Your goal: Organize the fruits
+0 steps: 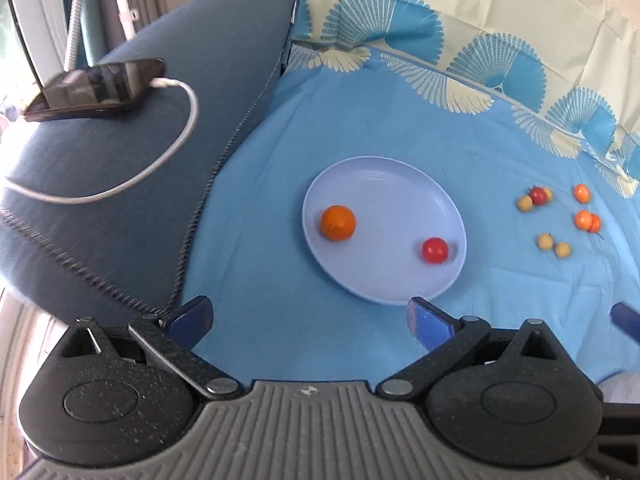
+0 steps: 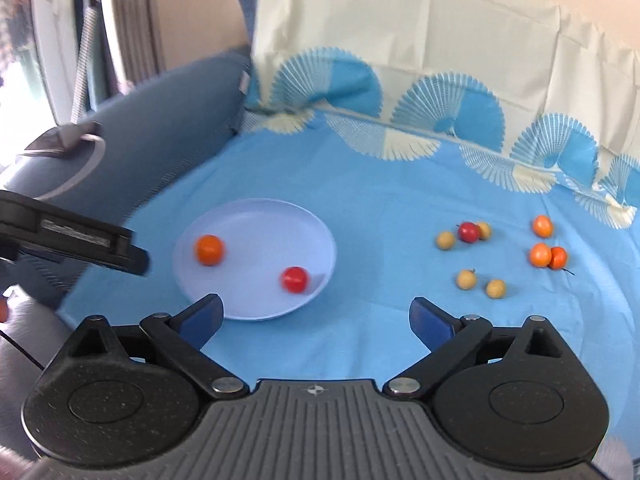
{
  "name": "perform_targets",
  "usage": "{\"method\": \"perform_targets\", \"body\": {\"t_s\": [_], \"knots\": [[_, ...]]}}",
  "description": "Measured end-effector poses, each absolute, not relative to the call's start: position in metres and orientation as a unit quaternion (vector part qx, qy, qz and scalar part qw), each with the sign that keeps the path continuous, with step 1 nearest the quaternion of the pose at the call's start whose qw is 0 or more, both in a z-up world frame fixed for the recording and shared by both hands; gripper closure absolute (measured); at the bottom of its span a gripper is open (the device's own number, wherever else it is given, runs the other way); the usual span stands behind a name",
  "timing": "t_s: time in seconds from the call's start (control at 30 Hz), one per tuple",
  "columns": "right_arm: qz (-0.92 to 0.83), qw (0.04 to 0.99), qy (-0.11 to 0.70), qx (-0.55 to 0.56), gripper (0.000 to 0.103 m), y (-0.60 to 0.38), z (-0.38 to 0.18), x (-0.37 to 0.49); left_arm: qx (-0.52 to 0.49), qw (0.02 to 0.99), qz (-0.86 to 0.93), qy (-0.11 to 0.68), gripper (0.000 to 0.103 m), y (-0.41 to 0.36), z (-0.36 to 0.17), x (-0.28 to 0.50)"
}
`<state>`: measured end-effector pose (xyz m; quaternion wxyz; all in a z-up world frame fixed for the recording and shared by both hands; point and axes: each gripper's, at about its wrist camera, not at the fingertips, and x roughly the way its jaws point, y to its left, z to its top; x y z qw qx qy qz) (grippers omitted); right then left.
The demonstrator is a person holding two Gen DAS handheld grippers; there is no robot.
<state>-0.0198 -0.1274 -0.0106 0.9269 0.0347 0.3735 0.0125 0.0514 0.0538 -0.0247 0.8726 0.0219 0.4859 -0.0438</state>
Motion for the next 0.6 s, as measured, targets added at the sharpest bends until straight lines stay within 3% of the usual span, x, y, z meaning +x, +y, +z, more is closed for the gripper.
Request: {"method": "perform_targets", "body": {"t_s": [0.37,0.6], "knots": [[0.010,0.961,0.275,0.026,0.001,-0.118,0.039,-0.089,0.018,0.904,-0.050,0.425,0.000,0.052,0.024,-0.012],[-0.006,0.965,0.261,0.030,0.001,-0.112,0.051,-0.115,0.022,0.912,-0.050,0.407,0.000,0.056,0.039,-0.039]]}}
